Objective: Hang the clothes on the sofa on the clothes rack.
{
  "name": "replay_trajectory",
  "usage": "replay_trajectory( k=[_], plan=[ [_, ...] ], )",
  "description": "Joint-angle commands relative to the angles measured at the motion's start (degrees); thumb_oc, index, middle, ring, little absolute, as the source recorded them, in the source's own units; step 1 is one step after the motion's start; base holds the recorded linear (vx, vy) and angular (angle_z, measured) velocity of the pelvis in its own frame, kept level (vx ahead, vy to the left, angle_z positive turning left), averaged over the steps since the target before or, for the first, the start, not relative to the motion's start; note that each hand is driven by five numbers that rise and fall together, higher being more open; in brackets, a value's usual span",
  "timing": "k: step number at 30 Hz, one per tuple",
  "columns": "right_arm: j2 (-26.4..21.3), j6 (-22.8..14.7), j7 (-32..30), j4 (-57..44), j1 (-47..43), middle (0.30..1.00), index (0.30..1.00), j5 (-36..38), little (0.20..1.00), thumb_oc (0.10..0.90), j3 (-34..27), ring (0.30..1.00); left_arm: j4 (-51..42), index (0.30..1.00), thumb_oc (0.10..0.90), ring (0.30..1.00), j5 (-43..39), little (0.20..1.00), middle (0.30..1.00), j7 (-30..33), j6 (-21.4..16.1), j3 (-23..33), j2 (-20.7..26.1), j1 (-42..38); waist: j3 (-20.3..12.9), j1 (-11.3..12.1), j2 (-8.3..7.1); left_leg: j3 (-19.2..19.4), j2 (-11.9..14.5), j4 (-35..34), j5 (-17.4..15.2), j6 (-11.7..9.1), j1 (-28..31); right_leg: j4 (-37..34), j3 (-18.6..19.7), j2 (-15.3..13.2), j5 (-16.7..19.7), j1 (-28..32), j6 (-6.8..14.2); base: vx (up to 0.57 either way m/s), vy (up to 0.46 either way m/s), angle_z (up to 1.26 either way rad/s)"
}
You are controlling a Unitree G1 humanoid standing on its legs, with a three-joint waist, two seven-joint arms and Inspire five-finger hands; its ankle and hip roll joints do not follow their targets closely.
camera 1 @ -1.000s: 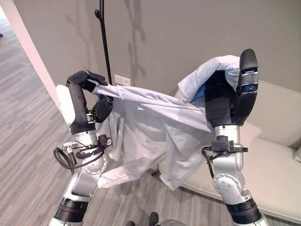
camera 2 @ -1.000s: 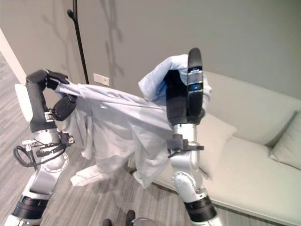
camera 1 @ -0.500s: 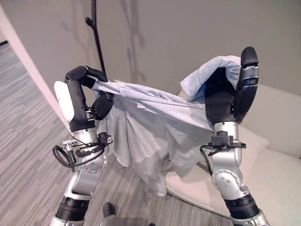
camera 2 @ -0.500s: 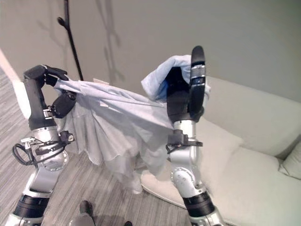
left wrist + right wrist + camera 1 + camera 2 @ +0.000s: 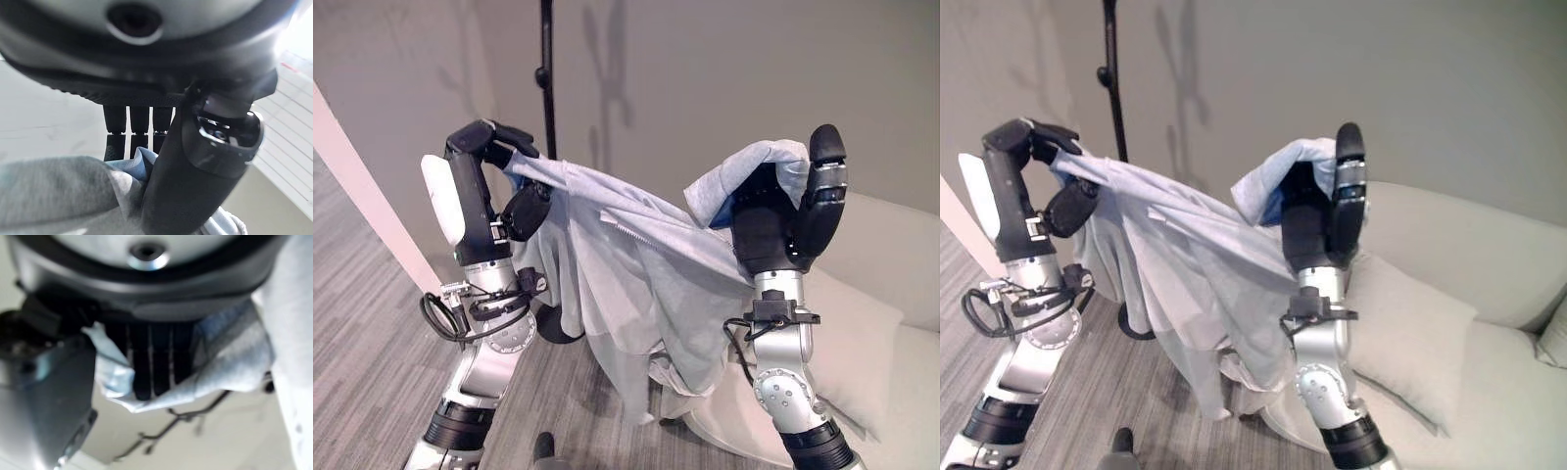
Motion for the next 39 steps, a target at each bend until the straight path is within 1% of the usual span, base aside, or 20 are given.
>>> replay_trajectory(
  k=[1,4,5,7,9,10,11,12,14,15,18,25,26,29,30,31,32,33,35,39],
  plan=[
    [-4.35,-5.21,1.57,-3.98,-3.0,0.3,0.3,-2.99,0.3,0.4,-8.34,0.3,-5.62,0.3,0.4,0.3,0.27,0.3,0.3,3.98,-3.8,4.29,0.85,-5.84,-8.13,0.45,2.13,-4.25,10.38,-5.99,2.19,-7.92,1.02,0.2,-0.65,-3.41,5.62,-1.09,4.85,0.2,0.56,0.14],
    [-2.91,-6.5,-0.77,-4.45,-5.27,0.3,0.3,-4.8,0.3,0.4,-9.03,0.3,-6.08,0.3,0.4,0.3,-0.44,0.3,0.3,7.15,-3.66,4.55,3.89,-7.93,-7.76,0.54,2.97,0.41,5.62,-8.03,-2.07,-2.18,5.27,9.86,-3.24,-8.52,17.49,-9.4,2.7,0.15,0.514,-0.22],
    [-2.9,-6.5,-0.85,-4.44,-5.42,0.3,0.3,-4.86,0.3,0.4,-9.02,0.3,-6.02,0.3,0.4,0.3,-0.44,0.3,0.3,7.2,-3.68,4.57,3.93,-8.05,-7.75,0.6,2.82,0.59,5.39,-8.17,-1.79,-1.96,5.16,9.79,-3.03,-8.75,17.8,-9.68,2.75,0.03,0.398,-0.67],
    [-1.79,-7.44,-1.56,-4.98,-6.51,0.3,0.3,-4.95,0.3,0.4,-9.11,0.3,-6.33,0.3,0.4,0.3,0.54,0.3,0.3,9.48,-2.49,5.58,4.93,-7.89,-6.89,0.19,4.39,3.09,3.76,-9.05,-2.96,0.37,7.5,15.49,-8.21,-9.76,15.45,-11.43,1.01,0.08,0.461,-0.52],
    [-1.52,-8.04,-1.76,-5.59,-6.61,0.3,0.3,-5.23,0.3,0.4,-8.68,0.3,-6.94,0.3,0.4,0.3,2.73,0.3,0.3,9.11,-1.92,6.91,5.4,-6.55,-6.76,-0.69,5.3,4.71,1.64,-11.92,-3.15,2.29,10.55,22.55,-8.44,-5.64,10.52,-13.68,0.29,0.16,0.532,-0.39],
    [-2.75,-7.42,-1.26,-5.94,-6.49,0.3,0.3,-6.14,0.3,0.4,-8.19,0.3,-6.5,0.3,0.4,0.3,5.21,0.3,0.3,9.29,-1.0,7.57,5.9,-6.16,-6.69,-1.58,5.84,5.18,0.21,-13.85,-3.18,3.3,12.68,26.41,-8.71,1.12,2.99,-15.62,-0.67,0.19,0.461,-0.33],
    [-3.71,-6.89,-0.45,-6.04,-6.39,0.3,0.3,-6.25,0.3,0.4,-8.12,0.3,-5.93,0.3,0.4,0.3,6.46,0.3,0.3,9.42,-0.31,7.99,5.92,-5.86,-6.61,-1.92,5.58,5.61,-0.57,-14.65,-3.03,3.25,13.67,26.99,-8.61,4.23,-0.33,-16.36,-1.1,0.14,0.286,-0.17],
    [-3.76,-6.89,-0.35,-5.99,-6.39,0.3,0.3,-6.17,0.3,0.4,-8.09,0.3,-5.92,0.3,0.4,0.3,6.53,0.3,0.3,9.46,-0.29,8.01,5.86,-5.83,-6.55,-1.87,5.59,5.68,-0.54,-14.83,-3.03,3.13,13.9,27.2,-8.56,4.25,-0.61,-16.35,-1.22,0.09,0.11,-0.08],
    [-5.6,-6.19,2.75,-5.45,-6.49,0.3,0.3,-4.84,0.3,0.4,-7.91,0.3,-4.37,0.3,0.4,0.3,9.31,0.3,0.3,10.06,0.88,9.24,6.27,-6.63,-6.4,-2.35,4.92,5.71,-1.39,-15.86,-2.95,2.49,15.5,24.99,-7.46,10.02,-5.54,-18.4,-1.87,0.13,0.068,-0.08],
    [-7.52,-5.93,4.12,-3.88,-7.12,0.3,0.3,-2.91,0.3,0.4,-6.59,0.3,-2.69,0.3,0.4,0.3,10.64,0.3,0.3,10.74,1.95,10.34,6.85,-8.26,-6.63,-3.01,3.8,5.01,-2.25,-16.84,-3.24,1.82,16.84,17.66,-4.99,14.08,-7.3,-19.81,-2.5,0.17,0.014,-0.08],
    [-9.19,-5.88,3.31,-0.67,-8.11,0.3,0.3,-2.6,0.3,0.4,-4.08,0.3,-1.73,0.3,0.4,0.3,12.88,0.3,0.3,10.87,2.22,10.59,8.38,-9.5,-6.96,-2.91,2.87,4.69,-2.88,-17.68,-3.78,1.56,17.78,7.14,-2.59,16.28,-4.5,-19.07,-2.6,0.11,-0.007,0.06],
    [-17.28,-3.68,4.97,0.19,-8.82,0.3,0.3,-2.84,0.3,0.4,-6.46,0.3,0.51,0.3,0.4,0.3,16.22,0.3,0.3,14.27,7.85,15.02,13.76,-11.22,-9.7,-1.33,0.11,3.27,-2.81,-13.87,-5.87,0.05,17.27,-3.71,-3.93,16.05,-0.33,-12.28,-1.88,0.16,-0.065,0.26],
    [-21.16,-3.57,6.17,1.35,-9.98,0.3,0.3,-2.3,0.3,0.4,-8.81,0.3,1.53,0.3,0.4,0.3,19.61,0.3,0.3,14.69,10.16,15.81,18.01,-12.28,-8.27,-0.75,-1.08,3.49,-0.23,-1.94,-4.61,-2.21,12.97,-4.29,-6.13,15.59,-1.02,-9.78,-3.0,0.12,-0.151,0.43],
    [-22.37,-3.58,6.3,3.15,-9.92,0.3,0.3,-2.21,0.3,0.4,-10.59,0.3,1.43,0.3,0.4,0.3,20.92,0.3,0.3,14.0,11.58,19.01,20.73,-9.86,-6.69,0.13,-1.58,2.92,4.07,11.69,-1.23,-3.88,6.05,-5.26,-7.03,15.89,-2.47,-7.5,-4.57,0.08,-0.081,0.51],
    [-22.75,-3.38,6.56,3.12,-9.7,0.3,0.3,-2.04,0.3,0.4,-10.77,0.3,1.83,0.3,0.4,0.3,21.05,0.3,0.3,13.89,11.81,19.5,21.09,-9.6,-6.77,-0.22,-1.36,3.78,6.59,10.72,-0.83,-4.04,5.9,-5.55,-7.54,15.81,-2.74,-7.16,-4.41,0.25,0.211,0.17],
    [-23.0,-3.54,6.59,3.61,-9.64,0.3,0.3,-2.59,0.3,0.4,-11.72,0.3,3.49,0.3,0.4,0.3,20.58,0.3,0.3,14.12,12.29,21.53,22.69,-7.85,-7.7,-0.03,-0.68,4.32,10.37,-2.13,-1.0,-4.4,9.09,-6.42,-7.37,14.69,-3.76,-6.68,-2.99,0.28,0.312,0.06],
    [-22.96,-3.46,6.26,4.15,-10.03,0.3,0.3,-2.9,0.3,0.4,-11.94,0.3,4.25,0.3,0.4,0.3,20.07,0.3,0.3,14.46,12.5,22.0,22.95,-7.5,-8.23,0.16,-0.26,3.66,10.86,-7.68,0.6,-4.8,9.5,-6.68,-6.92,14.19,-3.76,-6.66,-2.49,0.37,0.434,-0.07],
    [-24.24,-4.91,3.83,7.09,-10.39,0.3,0.3,-4.85,0.3,0.4,-12.97,0.3,6.3,0.3,0.4,0.3,18.52,0.3,0.3,14.09,12.02,21.04,23.06,-7.85,-8.42,0.53,0.67,3.28,12.2,-15.01,6.07,-6.39,8.44,-6.62,-7.09,13.44,-4.73,-5.77,-1.99,0.28,0.311,-0.11],
    [-24.36,-5.07,2.3,12.09,-13.02,0.3,0.3,-5.13,0.3,0.4,-13.72,0.3,12.51,0.3,0.4,0.3,16.54,0.3,0.3,15.26,11.34,18.45,22.96,-10.96,-10.15,-0.39,3.08,3.76,11.06,-20.41,5.75,-7.12,11.93,-5.71,-6.89,12.56,-5.64,-5.33,-1.03,0.33,0.357,-0.47],
    [-23.57,-5.02,-3.06,21.24,-22.41,0.3,0.3,-5.25,0.3,0.4,-10.35,0.3,24.42,0.3,0.4,0.3,14.02,0.3,0.3,12.19,11.73,9.58,24.38,-19.1,-12.55,-1.1,3.48,6.87,6.36,-20.81,2.42,-5.43,15.8,-6.21,-5.41,7.68,-1.79,-5.77,1.92,0.23,0.267,-0.42]
  ],
)
